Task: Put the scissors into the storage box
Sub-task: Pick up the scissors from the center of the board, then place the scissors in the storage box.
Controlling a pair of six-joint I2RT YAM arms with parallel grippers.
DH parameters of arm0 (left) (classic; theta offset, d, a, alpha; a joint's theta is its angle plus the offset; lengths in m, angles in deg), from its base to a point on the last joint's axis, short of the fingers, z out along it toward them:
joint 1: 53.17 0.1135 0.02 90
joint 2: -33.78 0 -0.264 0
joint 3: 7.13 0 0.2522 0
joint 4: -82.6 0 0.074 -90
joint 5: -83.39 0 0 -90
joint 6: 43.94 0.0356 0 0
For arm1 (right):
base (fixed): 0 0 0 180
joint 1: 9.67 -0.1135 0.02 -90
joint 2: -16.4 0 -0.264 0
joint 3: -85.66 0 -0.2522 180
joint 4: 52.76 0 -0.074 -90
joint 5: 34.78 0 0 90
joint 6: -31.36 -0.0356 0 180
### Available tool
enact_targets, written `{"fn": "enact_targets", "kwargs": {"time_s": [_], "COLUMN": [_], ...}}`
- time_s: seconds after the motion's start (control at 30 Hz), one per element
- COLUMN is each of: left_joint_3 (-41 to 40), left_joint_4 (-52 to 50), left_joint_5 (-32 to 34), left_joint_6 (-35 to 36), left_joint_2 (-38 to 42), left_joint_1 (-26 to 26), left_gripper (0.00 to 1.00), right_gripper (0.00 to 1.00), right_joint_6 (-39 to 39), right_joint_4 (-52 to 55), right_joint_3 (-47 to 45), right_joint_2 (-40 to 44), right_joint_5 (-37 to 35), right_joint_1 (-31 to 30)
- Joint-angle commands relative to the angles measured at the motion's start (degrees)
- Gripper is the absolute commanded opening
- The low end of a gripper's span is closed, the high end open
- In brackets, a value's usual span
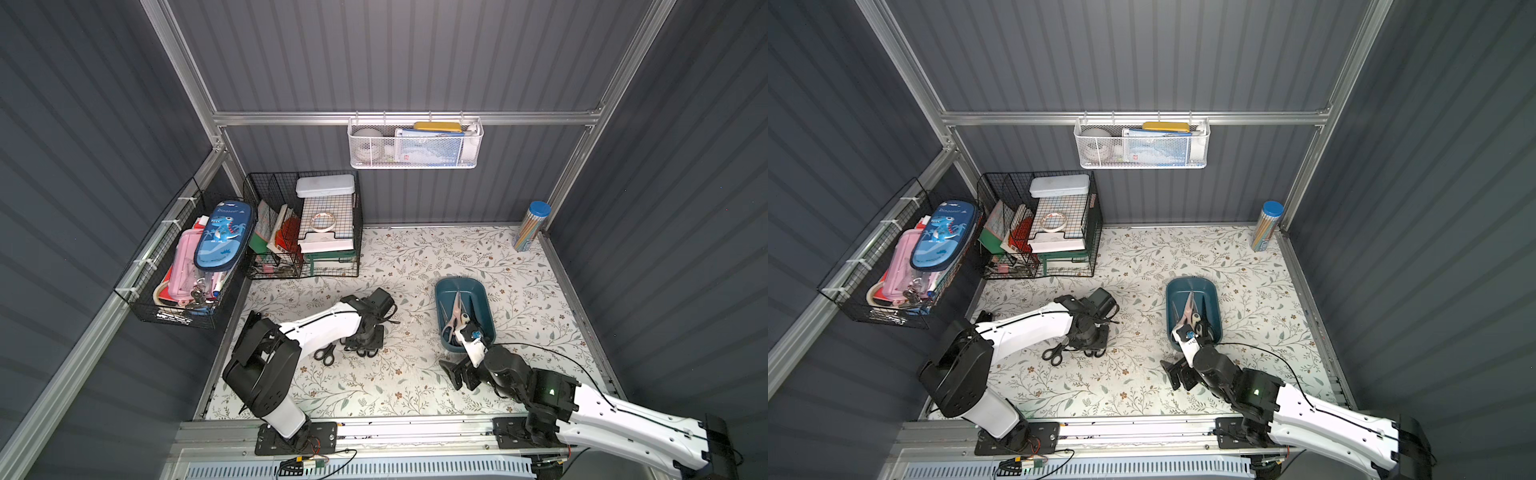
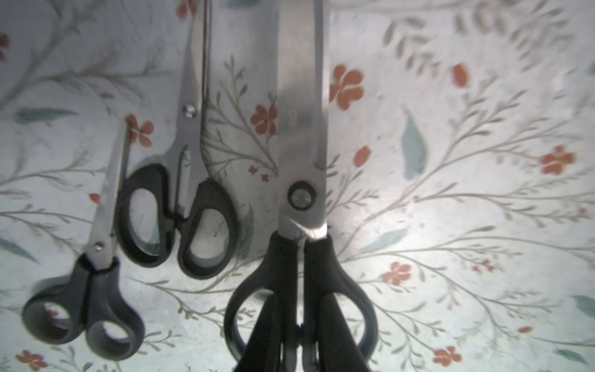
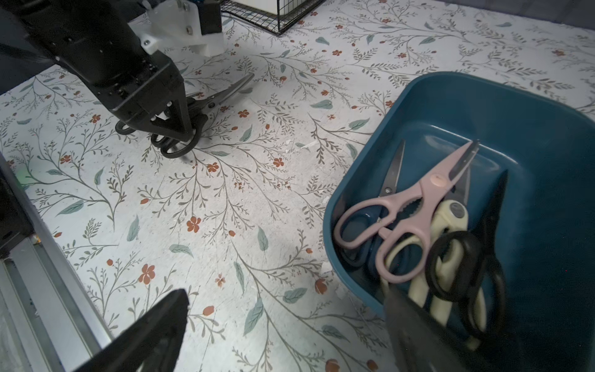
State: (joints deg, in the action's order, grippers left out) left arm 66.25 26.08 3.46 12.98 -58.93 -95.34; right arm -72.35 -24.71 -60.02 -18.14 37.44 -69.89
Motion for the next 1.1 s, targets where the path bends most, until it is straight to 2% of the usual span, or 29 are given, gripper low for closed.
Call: {"fn": "enact_targets", "kwargs": {"time_s": [0.0,0.13,0.3,0.43,0.6,0.8,1.07], "left_joint_3": [6.5,13.8,24.4,30.1,37.2,42.8,40.2], "left_joint_4": [-3.3,-2.8,-0.7,2.7,4.1,4.6,8.3], "left_joint_5": [2.9,1.2,-2.1,-5.9,-9.4,-12.2,-15.4], "left_joint_6": [-0.3,-0.3,-1.4,-2.1,-2.0,-2.9,-7.4], "left_joint_2": [3.0,1.3,-6.4,-12.9,-20.7,-27.4,-30.0], "left_joint_1": [-1.3,-3.5,-8.0,-11.3,-14.7,-16.1,-16.2], "left_gripper": [0.09,0.10,0.10,0.09,0.09,0.09,0.10], "right_gripper": [0.99,0.99,0.99,0.99,0.99,0.99,0.99], "right_joint_6": [-1.4,-2.6,-3.4,-3.9,-4.2,-4.3,-4.1], "right_joint_4": [2.8,4.9,7.3,8.7,9.5,9.0,8.0], "right_joint_3": [-0.5,-1.6,-3.2,-3.7,-3.7,-3.5,-3.1], "right_joint_2": [4.1,11.1,20.9,24.8,25.9,24.4,20.8], "right_joint_5": [-6.1,-11.7,-15.7,-17.4,-17.9,-17.9,-17.3], "right_joint_1": [-1.2,-2.1,-2.3,-2.4,-2.4,-2.4,-2.4]}}
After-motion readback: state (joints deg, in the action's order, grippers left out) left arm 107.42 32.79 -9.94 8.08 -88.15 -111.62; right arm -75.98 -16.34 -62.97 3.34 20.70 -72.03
